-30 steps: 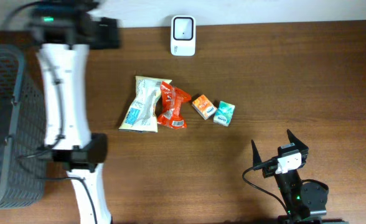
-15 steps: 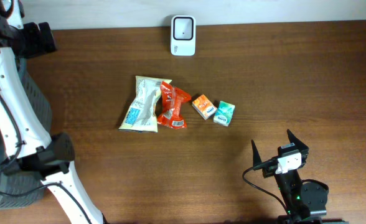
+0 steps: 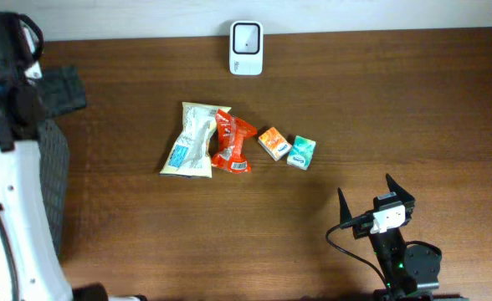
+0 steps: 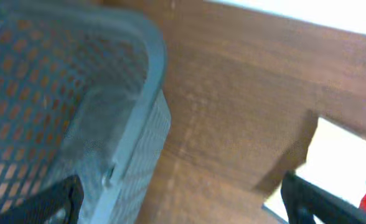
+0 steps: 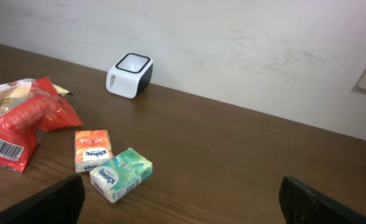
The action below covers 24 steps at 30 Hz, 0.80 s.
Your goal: Scan the item barcode
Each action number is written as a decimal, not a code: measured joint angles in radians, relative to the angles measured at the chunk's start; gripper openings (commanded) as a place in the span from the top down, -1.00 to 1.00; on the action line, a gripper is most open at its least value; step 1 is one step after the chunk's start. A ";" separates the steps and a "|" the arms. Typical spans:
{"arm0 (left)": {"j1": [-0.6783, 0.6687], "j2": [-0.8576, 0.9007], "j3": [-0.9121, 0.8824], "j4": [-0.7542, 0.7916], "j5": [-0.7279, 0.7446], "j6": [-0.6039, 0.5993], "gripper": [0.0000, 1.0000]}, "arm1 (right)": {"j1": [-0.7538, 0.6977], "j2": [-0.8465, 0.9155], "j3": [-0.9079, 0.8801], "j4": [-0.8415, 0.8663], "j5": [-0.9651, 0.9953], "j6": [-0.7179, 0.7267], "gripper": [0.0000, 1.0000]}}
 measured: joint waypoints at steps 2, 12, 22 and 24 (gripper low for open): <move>-0.002 -0.056 -0.145 0.106 -0.023 -0.003 -0.99 | 0.000 0.000 0.000 0.000 0.000 0.000 -0.97; -0.002 -0.055 -0.234 0.139 -0.032 -0.003 -0.98 | 0.000 0.000 0.000 0.000 0.000 0.000 -0.97; -0.002 -0.055 -0.234 0.139 -0.032 -0.003 -0.98 | 0.000 0.000 0.000 0.000 0.000 0.000 -0.97; -0.002 -0.055 -0.234 0.139 -0.032 -0.003 -0.98 | 0.000 0.000 0.000 0.000 0.000 0.000 -0.97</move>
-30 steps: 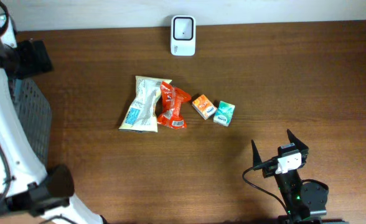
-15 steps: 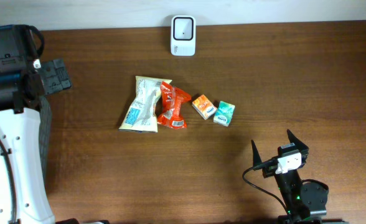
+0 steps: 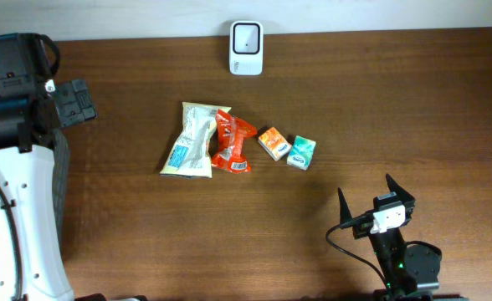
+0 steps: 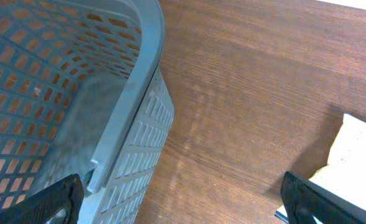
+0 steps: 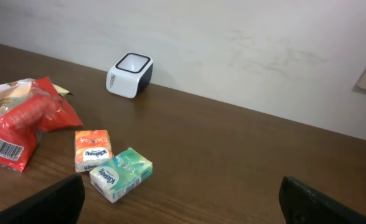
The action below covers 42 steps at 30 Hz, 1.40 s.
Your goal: Scan the item barcode
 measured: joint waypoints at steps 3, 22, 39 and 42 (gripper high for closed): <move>0.000 0.000 0.000 0.000 0.000 0.000 -0.98 | 0.000 0.000 0.000 0.000 0.000 0.000 -0.97; 0.000 0.000 0.000 0.000 0.000 0.000 -0.98 | 0.000 0.000 0.000 -0.015 0.177 -0.077 -0.97; 0.000 0.000 0.000 0.004 -0.001 0.000 -0.98 | 0.001 0.333 0.249 -0.111 -0.267 0.136 -0.97; 0.000 0.000 -0.001 0.003 -0.003 0.000 -0.98 | 0.002 0.607 0.487 -0.257 -0.334 0.138 -0.97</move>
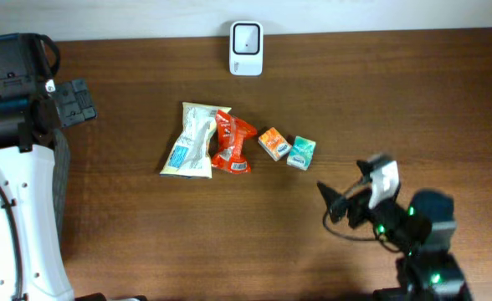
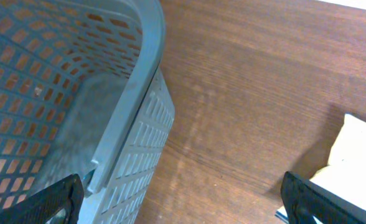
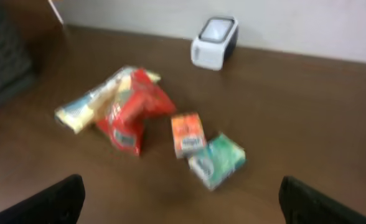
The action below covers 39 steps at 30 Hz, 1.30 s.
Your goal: Scan the item barcode
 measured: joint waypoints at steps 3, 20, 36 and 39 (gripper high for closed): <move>0.000 0.000 -0.001 0.001 0.000 0.000 -0.98 | 0.001 0.275 0.249 -0.184 -0.069 0.001 -0.96; 0.000 0.000 -0.001 -0.001 0.000 0.000 -0.98 | 0.297 1.023 0.664 -0.083 -0.122 0.359 -0.83; 0.000 0.000 -0.001 -0.002 -0.001 0.000 -0.98 | 0.354 1.754 1.587 -0.639 -0.077 -0.520 -0.89; 0.000 0.000 -0.001 -0.002 -0.001 0.000 -0.98 | 0.354 1.812 1.594 -0.633 -0.118 -0.532 -0.77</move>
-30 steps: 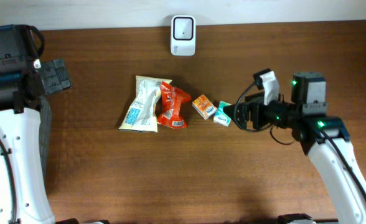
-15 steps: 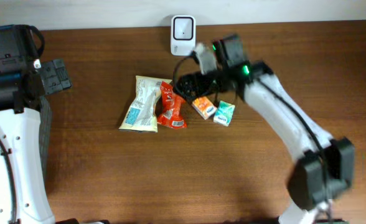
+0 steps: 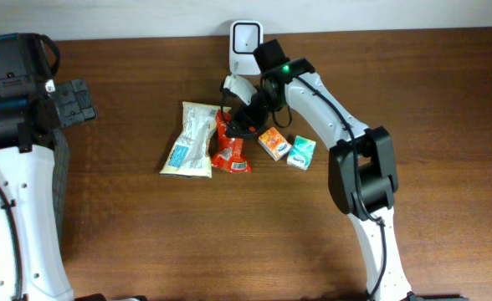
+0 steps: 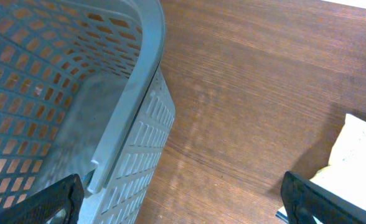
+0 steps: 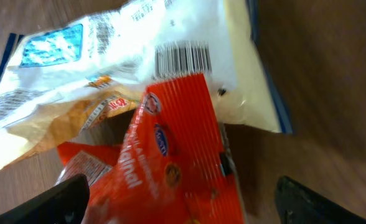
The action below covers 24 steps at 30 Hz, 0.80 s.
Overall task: Scan the item barcode
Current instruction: 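Reach the right gripper to the red snack bag and grasp it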
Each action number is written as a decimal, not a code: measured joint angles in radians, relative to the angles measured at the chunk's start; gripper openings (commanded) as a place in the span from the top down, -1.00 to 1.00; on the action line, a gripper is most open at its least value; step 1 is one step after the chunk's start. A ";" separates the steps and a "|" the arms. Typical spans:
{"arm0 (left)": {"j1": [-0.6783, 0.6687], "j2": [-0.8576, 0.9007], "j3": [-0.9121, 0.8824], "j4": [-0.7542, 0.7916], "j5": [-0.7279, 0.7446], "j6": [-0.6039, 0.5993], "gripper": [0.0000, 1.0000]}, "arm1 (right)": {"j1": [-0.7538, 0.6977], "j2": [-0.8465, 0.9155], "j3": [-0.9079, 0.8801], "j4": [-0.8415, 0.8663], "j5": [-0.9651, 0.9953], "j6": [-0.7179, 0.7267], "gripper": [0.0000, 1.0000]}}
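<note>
A red snack packet [image 5: 177,162] lies right under my right gripper [image 5: 182,205], which is open, one fingertip on either side of it. From overhead that gripper [image 3: 238,119] hangs over the packet's [image 3: 229,150] upper end. A cream bag [image 5: 139,68] with a printed barcode [image 5: 182,58] lies partly beneath the packet. The white barcode scanner [image 3: 246,38] stands at the table's far edge. An orange box [image 3: 273,143] and a teal box [image 3: 301,152] sit to the right. My left gripper [image 3: 72,102] is open at the far left, holding nothing.
A grey perforated basket [image 4: 77,93] stands at the table's left edge, below my left gripper [image 4: 183,202]. A corner of the cream bag [image 4: 360,146] shows at the right of that view. The right arm [image 3: 330,109] stretches across the boxes.
My right arm has gone from the table's front right to the heap in the middle; its open gripper now hangs over the red packet. The left arm has not moved.
At first my left arm was over the basket, its view blurred, and the right arm sat folded at the front right. The left arm then held still by the basket. The right arm rose facing the items, and now stands over the red packet.
</note>
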 measured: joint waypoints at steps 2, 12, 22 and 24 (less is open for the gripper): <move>0.000 0.000 0.000 0.000 0.000 0.000 -0.99 | 0.000 0.029 0.000 -0.010 -0.038 0.001 -0.62; 0.000 0.000 0.000 0.000 0.000 0.000 -0.98 | -0.002 0.053 0.017 -0.098 -0.065 0.119 0.92; 0.000 0.000 0.000 0.000 0.000 0.000 -0.98 | -0.016 -0.009 0.250 -0.357 0.313 0.760 0.92; 0.000 0.000 0.000 0.000 0.000 0.000 -0.98 | -0.016 -0.050 0.261 -0.375 0.375 0.917 0.92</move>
